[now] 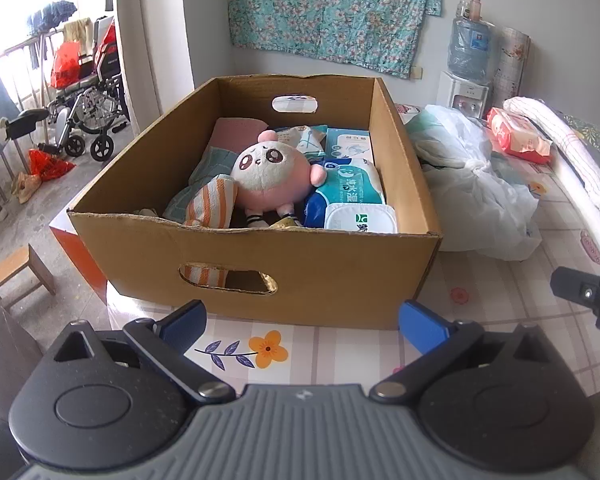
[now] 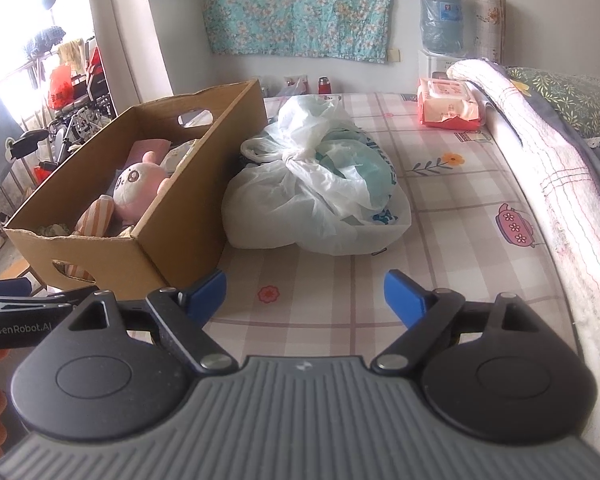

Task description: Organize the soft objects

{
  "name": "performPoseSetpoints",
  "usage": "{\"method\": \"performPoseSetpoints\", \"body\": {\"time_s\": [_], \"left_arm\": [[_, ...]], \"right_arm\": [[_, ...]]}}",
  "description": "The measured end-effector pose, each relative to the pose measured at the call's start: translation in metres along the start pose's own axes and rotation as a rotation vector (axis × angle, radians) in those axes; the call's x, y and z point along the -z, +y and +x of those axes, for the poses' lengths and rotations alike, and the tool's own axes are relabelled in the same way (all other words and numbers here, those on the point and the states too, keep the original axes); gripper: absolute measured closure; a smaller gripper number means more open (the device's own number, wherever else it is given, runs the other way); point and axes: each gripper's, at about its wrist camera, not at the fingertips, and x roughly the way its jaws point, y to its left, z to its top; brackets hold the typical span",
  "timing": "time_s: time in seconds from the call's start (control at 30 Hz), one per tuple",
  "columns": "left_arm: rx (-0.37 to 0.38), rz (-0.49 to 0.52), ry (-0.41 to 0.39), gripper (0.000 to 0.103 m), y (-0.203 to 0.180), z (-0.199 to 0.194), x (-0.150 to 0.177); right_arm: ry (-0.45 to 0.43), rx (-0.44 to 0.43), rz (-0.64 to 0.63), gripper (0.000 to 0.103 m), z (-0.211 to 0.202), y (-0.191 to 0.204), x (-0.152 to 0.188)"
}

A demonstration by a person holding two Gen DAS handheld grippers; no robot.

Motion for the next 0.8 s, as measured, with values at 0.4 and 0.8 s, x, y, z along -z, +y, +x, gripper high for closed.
{"method": "performPoseSetpoints", "body": {"time_s": [0.4, 0.8], "left_arm": [[-0.010, -0.017, 0.027, 0.000, -0.006, 0.000, 0.000], [-0.026, -0.003, 0.057, 0.000, -0.013, 0.004, -0.001]], "right_arm": [[0.012, -0.020, -0.031, 0.009, -0.004, 0.009, -0.001], [0.045, -0.047, -0.020, 0.009, 0.004, 0.008, 0.000]]}}
